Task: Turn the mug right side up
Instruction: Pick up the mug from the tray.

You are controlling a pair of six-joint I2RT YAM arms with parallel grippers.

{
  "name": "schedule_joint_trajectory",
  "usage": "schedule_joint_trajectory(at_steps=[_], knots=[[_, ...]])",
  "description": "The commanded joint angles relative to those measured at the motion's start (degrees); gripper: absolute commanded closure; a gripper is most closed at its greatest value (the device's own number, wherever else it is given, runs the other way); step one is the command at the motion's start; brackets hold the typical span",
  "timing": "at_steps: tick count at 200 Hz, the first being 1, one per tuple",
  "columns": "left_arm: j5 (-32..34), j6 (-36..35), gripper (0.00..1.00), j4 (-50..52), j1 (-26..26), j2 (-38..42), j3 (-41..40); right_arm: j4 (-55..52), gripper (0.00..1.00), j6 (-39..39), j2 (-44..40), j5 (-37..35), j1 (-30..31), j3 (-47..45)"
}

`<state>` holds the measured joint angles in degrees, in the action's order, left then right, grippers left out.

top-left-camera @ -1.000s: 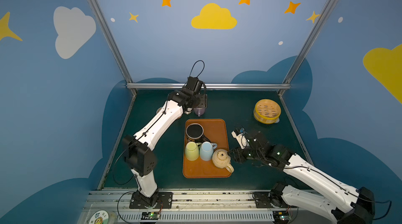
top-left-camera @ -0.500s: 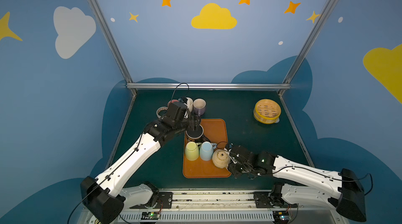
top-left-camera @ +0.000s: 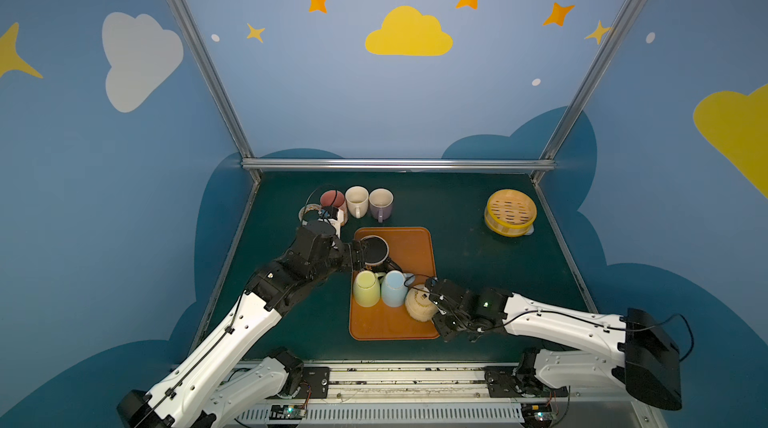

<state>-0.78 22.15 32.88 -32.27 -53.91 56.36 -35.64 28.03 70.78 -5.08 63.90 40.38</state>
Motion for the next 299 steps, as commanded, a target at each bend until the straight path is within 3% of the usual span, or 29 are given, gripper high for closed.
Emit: schedule_joint_trajectory(at_steps=[1,61,105,159,229,299], knots=[[1.0,0.4,0.19,0.8,0.0,1.1,-0.8,1.1,0.77,-0.7,1.8,0.2,-0.1,1.4],[0.8,0.9,0.19,0.8,0.0,2.4,-2.6,2.6,1.00,0.0,3.0,-0.4,-0.6,1.6],[-0.2,1.8,0.19,-0.7,0.1,2.6,-4.5,5.4,1.00,0.6,0.3,0.7,-1.7,0.6],[-1.9,3.2,0.19,-3.5,0.0,3.4,-6.9,16.7,1.00,2.7,-9.1,12.4,-9.4,-5.3],[-3.3,4.7,0.19,-5.1,0.0,2.7,-8.5,25.4,1.00,5.8,-10.9,24.1,-17.2,-7.8],[-5.6,5.2,0.21,-7.7,0.0,0.3,-8.6,32.1,1.00,11.4,-11.8,31.2,-25.5,-8.0]])
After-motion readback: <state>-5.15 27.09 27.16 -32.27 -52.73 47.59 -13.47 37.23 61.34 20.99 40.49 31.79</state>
